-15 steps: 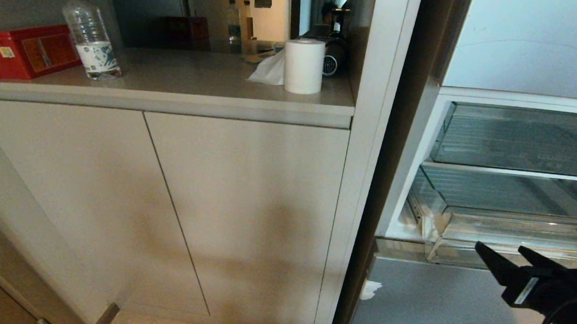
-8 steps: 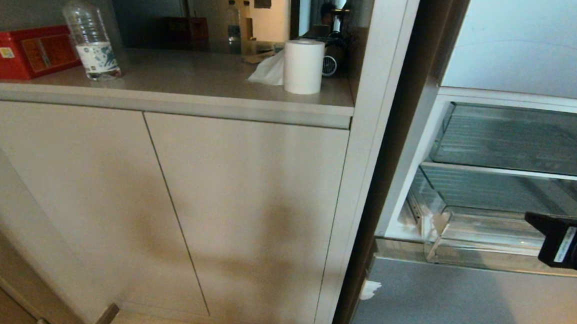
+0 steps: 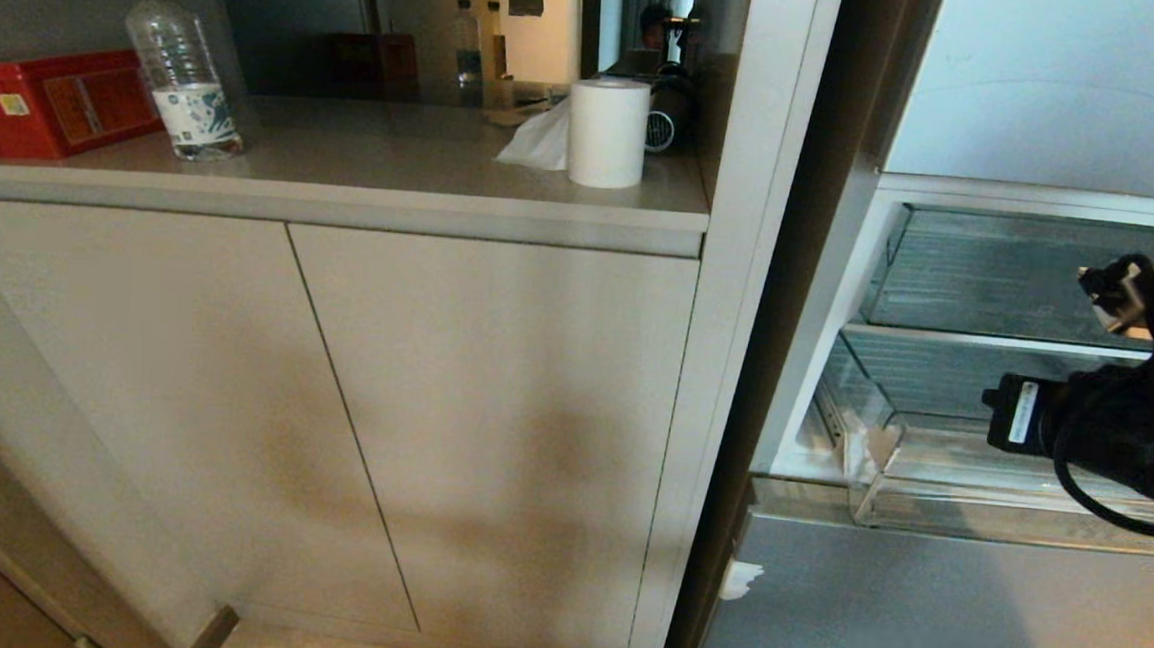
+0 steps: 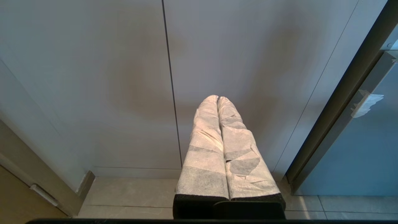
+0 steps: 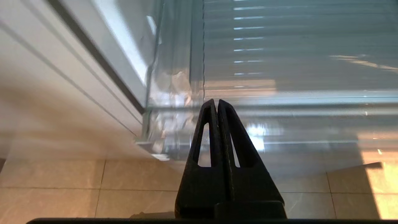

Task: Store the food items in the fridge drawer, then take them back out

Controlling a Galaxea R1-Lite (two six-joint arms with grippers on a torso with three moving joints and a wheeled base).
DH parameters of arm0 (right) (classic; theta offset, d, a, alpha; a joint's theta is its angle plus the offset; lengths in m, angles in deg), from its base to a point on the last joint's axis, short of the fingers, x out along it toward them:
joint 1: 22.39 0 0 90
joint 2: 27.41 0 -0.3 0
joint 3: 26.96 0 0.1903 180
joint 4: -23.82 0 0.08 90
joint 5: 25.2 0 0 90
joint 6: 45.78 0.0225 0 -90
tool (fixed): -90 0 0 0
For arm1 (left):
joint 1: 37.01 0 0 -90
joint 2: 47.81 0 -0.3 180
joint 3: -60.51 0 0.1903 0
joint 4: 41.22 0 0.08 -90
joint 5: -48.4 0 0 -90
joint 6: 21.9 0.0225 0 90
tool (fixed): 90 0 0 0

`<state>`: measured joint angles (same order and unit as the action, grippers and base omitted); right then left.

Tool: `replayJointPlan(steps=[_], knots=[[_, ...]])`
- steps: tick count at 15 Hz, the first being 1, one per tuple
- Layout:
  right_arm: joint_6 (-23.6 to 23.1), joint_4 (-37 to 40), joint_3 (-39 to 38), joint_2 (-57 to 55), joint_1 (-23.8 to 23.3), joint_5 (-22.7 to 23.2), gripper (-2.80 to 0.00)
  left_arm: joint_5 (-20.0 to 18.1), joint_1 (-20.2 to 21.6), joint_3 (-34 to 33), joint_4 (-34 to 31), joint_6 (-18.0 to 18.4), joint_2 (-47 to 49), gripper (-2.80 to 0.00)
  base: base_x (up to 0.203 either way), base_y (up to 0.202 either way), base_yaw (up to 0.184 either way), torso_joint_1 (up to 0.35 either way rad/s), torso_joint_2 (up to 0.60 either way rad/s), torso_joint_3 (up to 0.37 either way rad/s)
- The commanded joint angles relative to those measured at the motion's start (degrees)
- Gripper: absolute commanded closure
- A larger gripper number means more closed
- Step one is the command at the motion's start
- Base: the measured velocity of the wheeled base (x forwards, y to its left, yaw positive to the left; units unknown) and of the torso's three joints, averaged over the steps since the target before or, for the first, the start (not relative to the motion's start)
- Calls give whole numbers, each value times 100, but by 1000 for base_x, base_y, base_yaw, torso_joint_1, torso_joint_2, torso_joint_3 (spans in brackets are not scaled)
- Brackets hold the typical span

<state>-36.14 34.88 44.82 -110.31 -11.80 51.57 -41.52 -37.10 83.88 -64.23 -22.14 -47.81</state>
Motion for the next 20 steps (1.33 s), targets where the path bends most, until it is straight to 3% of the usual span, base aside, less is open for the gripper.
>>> replayJointPlan(steps=[1, 8, 14, 20], knots=[[3, -20, 226, -626, -126, 28, 0, 1, 1, -9, 0, -2, 9, 0, 0, 0, 0, 0, 0, 0], [-175, 357, 396, -828, -288, 171, 0, 1, 1, -9, 0, -2, 9, 0, 0, 0, 0, 0, 0, 0], [-177, 1155, 141, 191, -302, 180, 0, 1, 1, -9, 0, -2, 9, 0, 0, 0, 0, 0, 0, 0], [-111, 1187, 139, 462, -302, 171, 0, 1, 1, -9, 0, -2, 9, 0, 0, 0, 0, 0, 0, 0]])
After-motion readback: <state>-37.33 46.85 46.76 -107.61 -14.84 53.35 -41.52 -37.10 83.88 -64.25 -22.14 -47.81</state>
